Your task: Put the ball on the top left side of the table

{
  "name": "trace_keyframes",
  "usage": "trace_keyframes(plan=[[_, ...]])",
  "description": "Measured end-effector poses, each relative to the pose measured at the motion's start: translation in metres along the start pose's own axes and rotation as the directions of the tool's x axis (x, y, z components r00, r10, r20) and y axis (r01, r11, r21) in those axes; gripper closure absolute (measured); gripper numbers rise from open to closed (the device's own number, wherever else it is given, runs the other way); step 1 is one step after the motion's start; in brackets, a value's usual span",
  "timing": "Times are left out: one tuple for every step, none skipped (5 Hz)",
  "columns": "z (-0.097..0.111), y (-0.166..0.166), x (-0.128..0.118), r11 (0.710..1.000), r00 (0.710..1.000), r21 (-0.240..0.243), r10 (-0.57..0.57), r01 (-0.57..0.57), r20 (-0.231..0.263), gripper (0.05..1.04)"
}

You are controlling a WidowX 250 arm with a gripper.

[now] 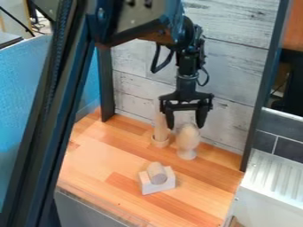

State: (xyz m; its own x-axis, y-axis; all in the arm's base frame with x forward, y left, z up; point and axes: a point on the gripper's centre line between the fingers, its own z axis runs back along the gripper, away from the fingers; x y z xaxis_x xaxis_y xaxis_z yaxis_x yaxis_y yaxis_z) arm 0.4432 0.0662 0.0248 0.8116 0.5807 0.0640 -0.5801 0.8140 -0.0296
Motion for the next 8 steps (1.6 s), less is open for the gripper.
trace_keyframes(plan=[[-0.004, -0.004, 0.001, 1.000, 1.000, 0.005, 0.004, -0.004, 0.001, 0.083], [-0.013, -0.005, 0.004, 1.000, 1.000, 0.022, 0.012, -0.012, 0.002, 0.121], [-0.013, -0.007, 0.005, 0.999, 1.000, 0.024, 0.029, -0.029, -0.004, 0.346], [-0.013, -0.009, 0.006, 0.999, 1.000, 0.015, 0.030, -0.030, -0.002, 0.348], [-0.013, -0.007, 0.002, 0.999, 0.999, -0.012, 0.033, -0.033, -0.026, 0.348], [0.005, 0.000, -0.003, 0.998, 0.998, -0.054, 0.042, -0.044, -0.046, 0.348], [0.042, 0.007, 0.002, 0.989, 0.998, -0.134, 0.062, -0.065, -0.029, 0.348], [0.061, 0.029, 0.011, 0.978, 0.993, -0.174, 0.112, -0.116, -0.035, 0.348]])
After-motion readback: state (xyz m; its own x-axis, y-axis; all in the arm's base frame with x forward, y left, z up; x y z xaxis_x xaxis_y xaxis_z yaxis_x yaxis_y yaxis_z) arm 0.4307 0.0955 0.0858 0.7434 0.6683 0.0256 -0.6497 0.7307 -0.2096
